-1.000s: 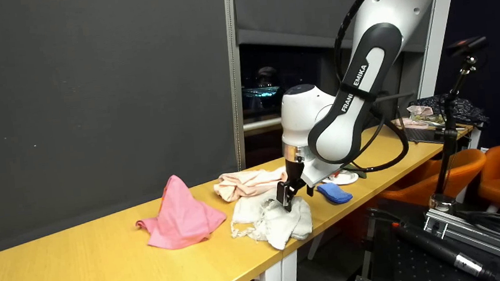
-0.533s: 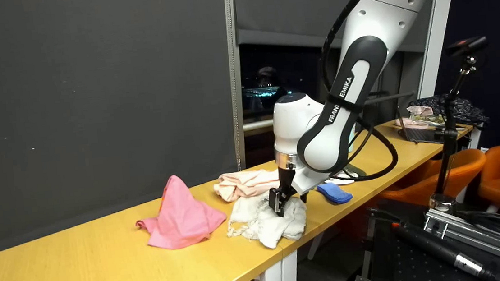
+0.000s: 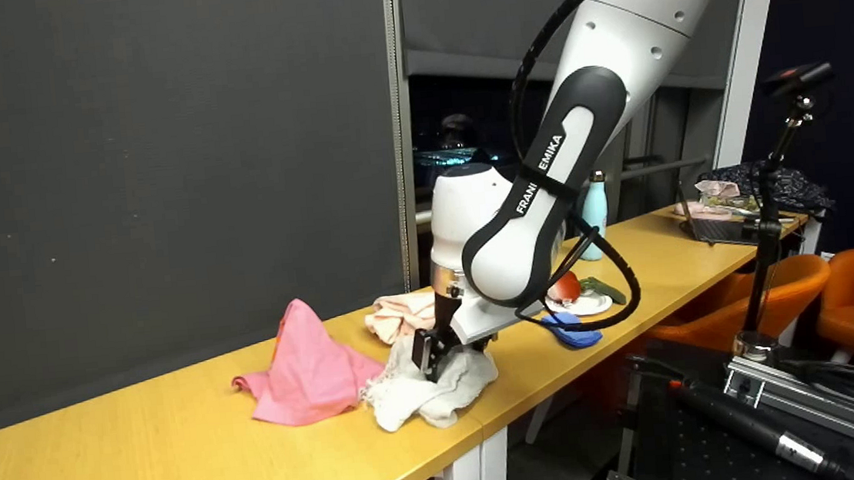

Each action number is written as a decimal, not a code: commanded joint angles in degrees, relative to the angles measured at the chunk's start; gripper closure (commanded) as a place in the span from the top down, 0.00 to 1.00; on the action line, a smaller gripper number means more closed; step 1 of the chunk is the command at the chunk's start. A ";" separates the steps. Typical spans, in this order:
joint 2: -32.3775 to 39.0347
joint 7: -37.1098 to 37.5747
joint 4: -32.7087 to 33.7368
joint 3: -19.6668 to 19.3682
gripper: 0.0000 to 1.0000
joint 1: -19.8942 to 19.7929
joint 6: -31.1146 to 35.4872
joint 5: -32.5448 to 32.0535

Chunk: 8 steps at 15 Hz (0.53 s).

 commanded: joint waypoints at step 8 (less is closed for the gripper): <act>8.30 -5.66 17.93 6.71 1.00 -0.61 -2.36 6.70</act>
